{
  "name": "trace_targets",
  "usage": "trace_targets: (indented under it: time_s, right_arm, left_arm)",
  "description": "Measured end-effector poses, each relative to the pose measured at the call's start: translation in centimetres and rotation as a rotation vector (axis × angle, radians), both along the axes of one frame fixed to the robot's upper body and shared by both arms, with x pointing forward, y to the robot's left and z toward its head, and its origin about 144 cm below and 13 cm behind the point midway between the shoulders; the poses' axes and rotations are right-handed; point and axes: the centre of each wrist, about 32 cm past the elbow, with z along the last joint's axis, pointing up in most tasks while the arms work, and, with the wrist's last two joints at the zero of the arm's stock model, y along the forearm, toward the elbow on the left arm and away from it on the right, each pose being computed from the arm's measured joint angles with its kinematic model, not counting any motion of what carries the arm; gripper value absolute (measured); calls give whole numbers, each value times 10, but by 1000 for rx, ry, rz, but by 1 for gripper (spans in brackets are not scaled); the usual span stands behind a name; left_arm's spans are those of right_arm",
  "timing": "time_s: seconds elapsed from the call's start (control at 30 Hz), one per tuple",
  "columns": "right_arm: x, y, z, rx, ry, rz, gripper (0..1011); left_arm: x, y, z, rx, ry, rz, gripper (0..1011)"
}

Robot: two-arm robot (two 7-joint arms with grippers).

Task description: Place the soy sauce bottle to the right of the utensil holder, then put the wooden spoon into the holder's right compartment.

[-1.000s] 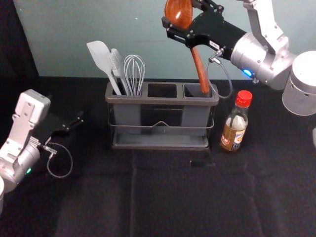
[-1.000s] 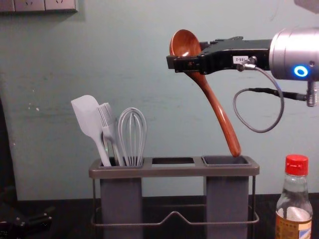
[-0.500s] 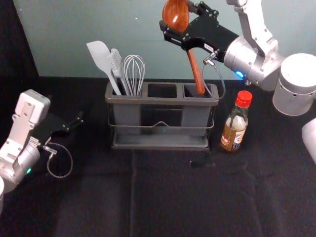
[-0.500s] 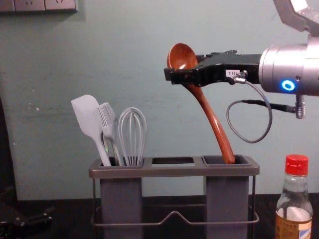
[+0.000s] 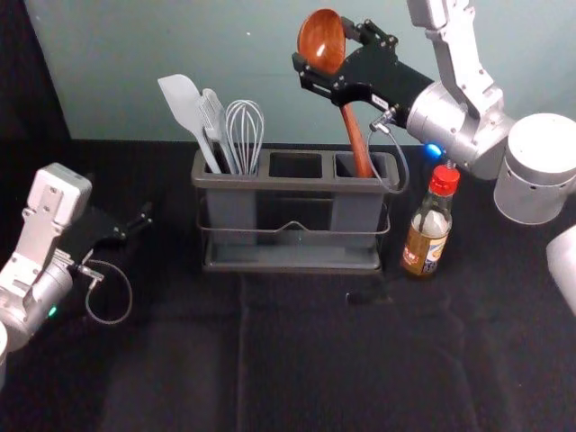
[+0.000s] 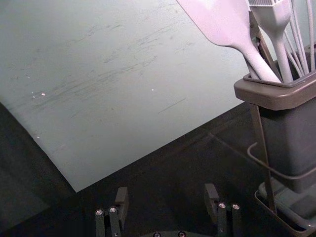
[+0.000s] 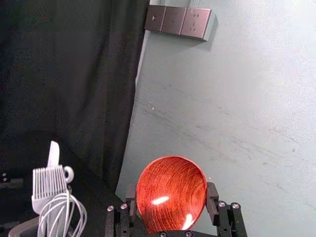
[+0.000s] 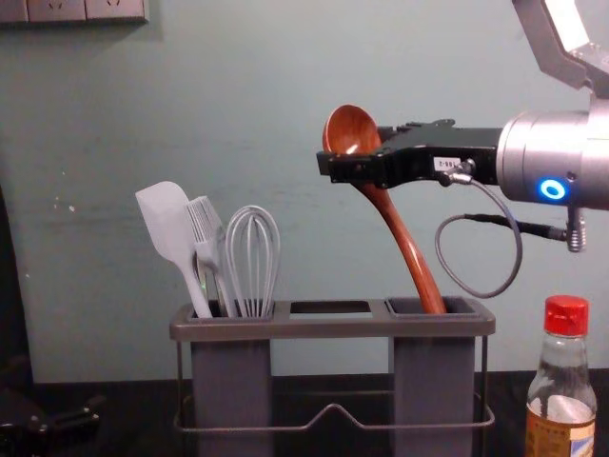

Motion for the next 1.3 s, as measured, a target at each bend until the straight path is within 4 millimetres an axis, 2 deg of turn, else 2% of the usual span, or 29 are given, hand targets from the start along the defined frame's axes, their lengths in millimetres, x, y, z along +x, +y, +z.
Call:
trace_targets:
  time_s: [1.3]
  right_arm:
    - [-7, -9, -31, 16, 61, -17, 838]
  left_arm:
    - [0, 0, 0, 0, 0, 0, 1005]
